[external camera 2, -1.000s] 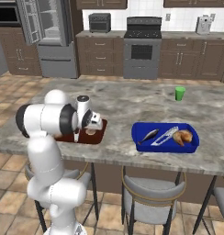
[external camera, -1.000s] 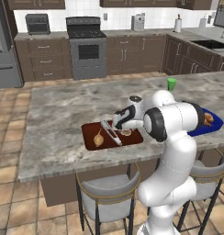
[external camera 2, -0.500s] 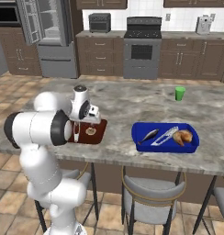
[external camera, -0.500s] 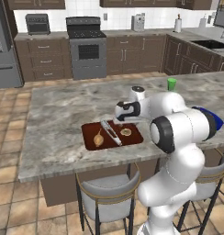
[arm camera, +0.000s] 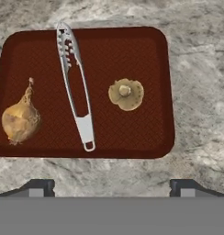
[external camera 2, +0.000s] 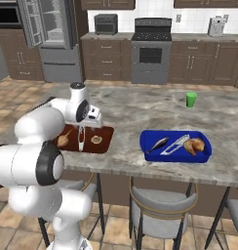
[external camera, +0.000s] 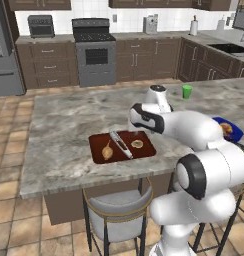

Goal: Gather the onion and mushroom from the fridge and place them on a tray on the dining counter. Then gather the chicken drumstick and fish from the fridge and place them on the other tray.

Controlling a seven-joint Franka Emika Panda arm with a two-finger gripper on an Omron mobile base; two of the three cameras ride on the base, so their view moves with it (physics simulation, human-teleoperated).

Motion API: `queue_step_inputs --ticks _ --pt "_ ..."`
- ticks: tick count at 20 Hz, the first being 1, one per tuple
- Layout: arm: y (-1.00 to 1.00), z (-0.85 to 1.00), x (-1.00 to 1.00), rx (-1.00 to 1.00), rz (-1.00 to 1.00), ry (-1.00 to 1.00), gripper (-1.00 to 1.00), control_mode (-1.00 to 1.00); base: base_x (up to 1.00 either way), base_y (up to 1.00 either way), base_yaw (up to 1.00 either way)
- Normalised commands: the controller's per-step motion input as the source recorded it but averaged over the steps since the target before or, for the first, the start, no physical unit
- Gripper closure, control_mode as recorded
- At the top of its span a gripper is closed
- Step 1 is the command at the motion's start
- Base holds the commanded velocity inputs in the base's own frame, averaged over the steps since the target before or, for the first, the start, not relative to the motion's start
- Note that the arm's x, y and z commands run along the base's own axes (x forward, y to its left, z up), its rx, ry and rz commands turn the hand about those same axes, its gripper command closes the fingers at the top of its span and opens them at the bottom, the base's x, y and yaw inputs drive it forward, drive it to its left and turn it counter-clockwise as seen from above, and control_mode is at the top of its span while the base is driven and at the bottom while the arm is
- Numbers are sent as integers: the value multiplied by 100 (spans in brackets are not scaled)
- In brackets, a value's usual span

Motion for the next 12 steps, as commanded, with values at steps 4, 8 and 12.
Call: queue_step_inputs --ticks 4,8,12 --pt "0 54 -61 -2 0 0 -100 -100 0 0 0" --pt "0 49 -75 -2 0 0 -100 -100 0 0 0" --pt "0 54 -80 -1 0 0 -100 -100 0 0 0"
